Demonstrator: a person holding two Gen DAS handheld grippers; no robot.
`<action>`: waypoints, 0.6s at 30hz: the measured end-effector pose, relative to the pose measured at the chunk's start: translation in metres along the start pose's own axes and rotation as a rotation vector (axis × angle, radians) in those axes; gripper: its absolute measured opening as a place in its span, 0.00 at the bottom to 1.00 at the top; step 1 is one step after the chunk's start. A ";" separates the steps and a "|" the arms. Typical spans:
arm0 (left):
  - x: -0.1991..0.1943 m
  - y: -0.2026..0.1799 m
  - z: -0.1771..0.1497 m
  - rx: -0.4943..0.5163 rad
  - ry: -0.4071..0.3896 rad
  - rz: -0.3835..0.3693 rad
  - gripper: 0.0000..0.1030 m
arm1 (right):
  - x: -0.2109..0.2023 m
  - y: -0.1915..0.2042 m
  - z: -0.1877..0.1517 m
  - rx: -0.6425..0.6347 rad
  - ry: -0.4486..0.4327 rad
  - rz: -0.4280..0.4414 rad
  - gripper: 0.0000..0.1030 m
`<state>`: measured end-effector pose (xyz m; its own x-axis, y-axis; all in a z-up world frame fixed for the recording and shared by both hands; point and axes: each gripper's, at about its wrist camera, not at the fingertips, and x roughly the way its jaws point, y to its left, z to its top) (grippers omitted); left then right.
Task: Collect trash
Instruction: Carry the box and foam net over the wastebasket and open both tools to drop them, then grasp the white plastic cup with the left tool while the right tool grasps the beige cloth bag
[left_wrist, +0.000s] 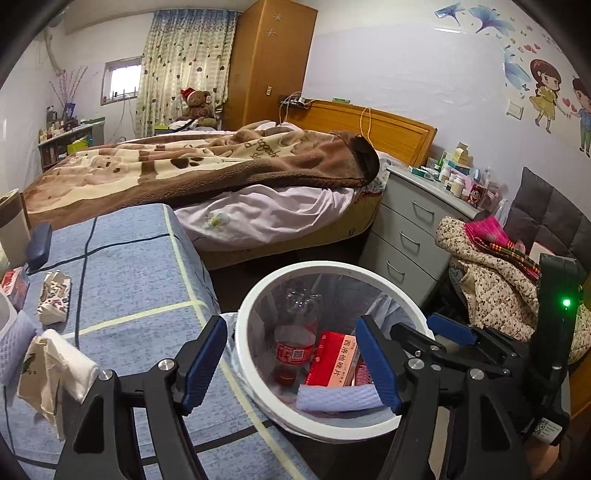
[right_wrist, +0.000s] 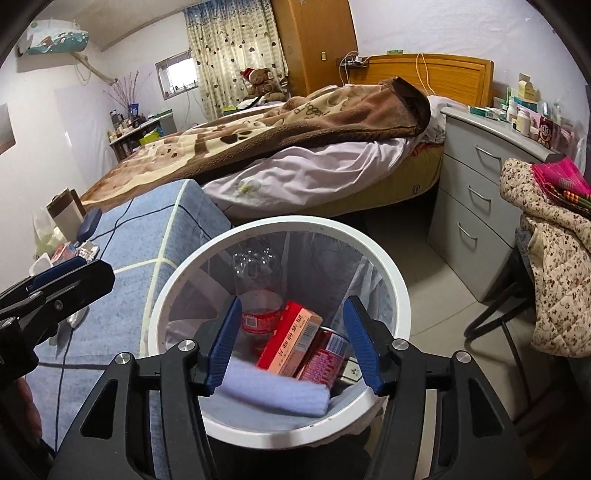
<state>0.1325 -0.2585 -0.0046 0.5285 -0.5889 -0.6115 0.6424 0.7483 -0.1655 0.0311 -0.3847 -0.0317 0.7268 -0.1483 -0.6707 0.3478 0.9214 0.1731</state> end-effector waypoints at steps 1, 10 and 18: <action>-0.003 0.002 0.000 -0.005 -0.004 0.001 0.70 | -0.002 0.001 0.000 0.001 -0.004 0.002 0.57; -0.030 0.025 -0.003 -0.036 -0.039 0.040 0.70 | -0.005 0.018 0.003 -0.012 -0.026 0.026 0.57; -0.059 0.055 -0.012 -0.075 -0.071 0.099 0.70 | -0.008 0.044 0.002 -0.038 -0.041 0.097 0.57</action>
<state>0.1302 -0.1787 0.0126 0.6273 -0.5289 -0.5717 0.5428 0.8233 -0.1661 0.0414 -0.3438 -0.0176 0.7798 -0.0721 -0.6219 0.2530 0.9449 0.2077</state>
